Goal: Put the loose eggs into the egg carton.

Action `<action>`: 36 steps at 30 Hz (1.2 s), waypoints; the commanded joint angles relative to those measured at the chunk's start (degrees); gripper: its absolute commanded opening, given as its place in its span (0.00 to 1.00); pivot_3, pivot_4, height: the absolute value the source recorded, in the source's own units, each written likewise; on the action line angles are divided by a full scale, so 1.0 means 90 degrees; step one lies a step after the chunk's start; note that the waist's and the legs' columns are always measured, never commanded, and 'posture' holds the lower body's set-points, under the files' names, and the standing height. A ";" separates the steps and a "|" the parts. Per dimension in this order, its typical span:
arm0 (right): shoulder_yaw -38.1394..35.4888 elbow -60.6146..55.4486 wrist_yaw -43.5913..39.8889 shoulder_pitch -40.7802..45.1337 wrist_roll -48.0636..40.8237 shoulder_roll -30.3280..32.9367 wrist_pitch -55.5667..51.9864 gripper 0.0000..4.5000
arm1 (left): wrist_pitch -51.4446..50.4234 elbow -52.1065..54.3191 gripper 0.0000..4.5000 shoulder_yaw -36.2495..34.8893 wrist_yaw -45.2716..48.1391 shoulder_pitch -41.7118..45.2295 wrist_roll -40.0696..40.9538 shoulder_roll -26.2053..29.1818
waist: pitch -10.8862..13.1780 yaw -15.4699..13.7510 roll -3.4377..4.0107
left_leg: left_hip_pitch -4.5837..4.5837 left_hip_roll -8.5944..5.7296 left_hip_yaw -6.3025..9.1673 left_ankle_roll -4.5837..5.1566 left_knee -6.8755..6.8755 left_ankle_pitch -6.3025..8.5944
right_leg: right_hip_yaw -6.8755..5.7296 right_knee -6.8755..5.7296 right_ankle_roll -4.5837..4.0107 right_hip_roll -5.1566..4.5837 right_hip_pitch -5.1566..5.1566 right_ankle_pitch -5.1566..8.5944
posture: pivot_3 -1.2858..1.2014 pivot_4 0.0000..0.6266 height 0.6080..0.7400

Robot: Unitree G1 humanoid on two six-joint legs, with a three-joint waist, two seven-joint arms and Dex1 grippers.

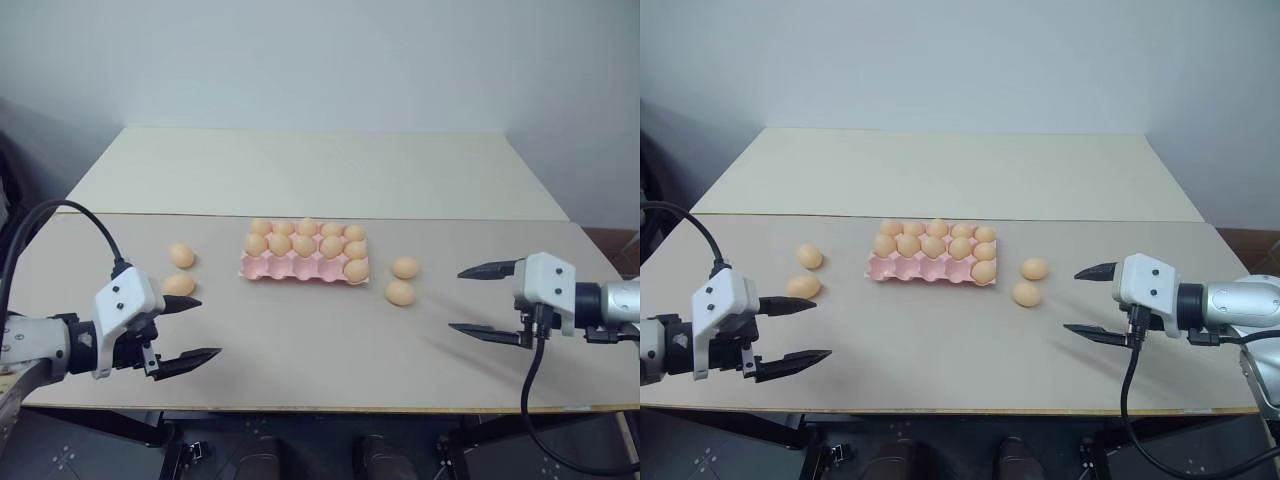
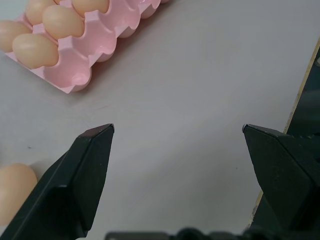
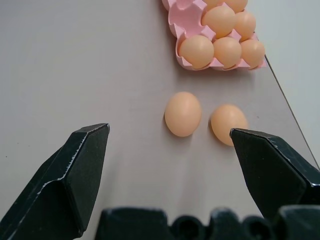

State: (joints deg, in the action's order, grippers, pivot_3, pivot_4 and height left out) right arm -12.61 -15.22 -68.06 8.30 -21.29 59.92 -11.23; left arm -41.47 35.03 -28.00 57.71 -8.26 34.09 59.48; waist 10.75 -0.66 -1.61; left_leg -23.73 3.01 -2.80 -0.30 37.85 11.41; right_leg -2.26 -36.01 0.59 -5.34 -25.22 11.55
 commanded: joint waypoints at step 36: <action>0.2115 0.1565 0.0712 0.2327 0.1392 -0.1406 -0.0342 1.00 | 0.0145 -0.0024 1.00 0.0882 -0.0182 0.0740 -0.0170 0.0149 | -0.0003 0.0020 -0.0005 | -0.0005 -0.0001 -0.0004 0.0001 0.0000 0.0000 | 0.0004 0.0003 -0.0001 0.0004 -0.0003 -0.0005 | 0.52 0.24 1.00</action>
State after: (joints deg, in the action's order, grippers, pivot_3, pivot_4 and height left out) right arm 6.41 -2.25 -62.29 28.02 -9.93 47.42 -14.56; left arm -41.33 34.09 -19.47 55.78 -1.93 32.83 60.23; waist 10.72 -0.47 -1.65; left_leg -23.79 3.00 -2.84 -0.28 37.85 11.41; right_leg -2.23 -35.99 0.58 -5.30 -25.26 11.50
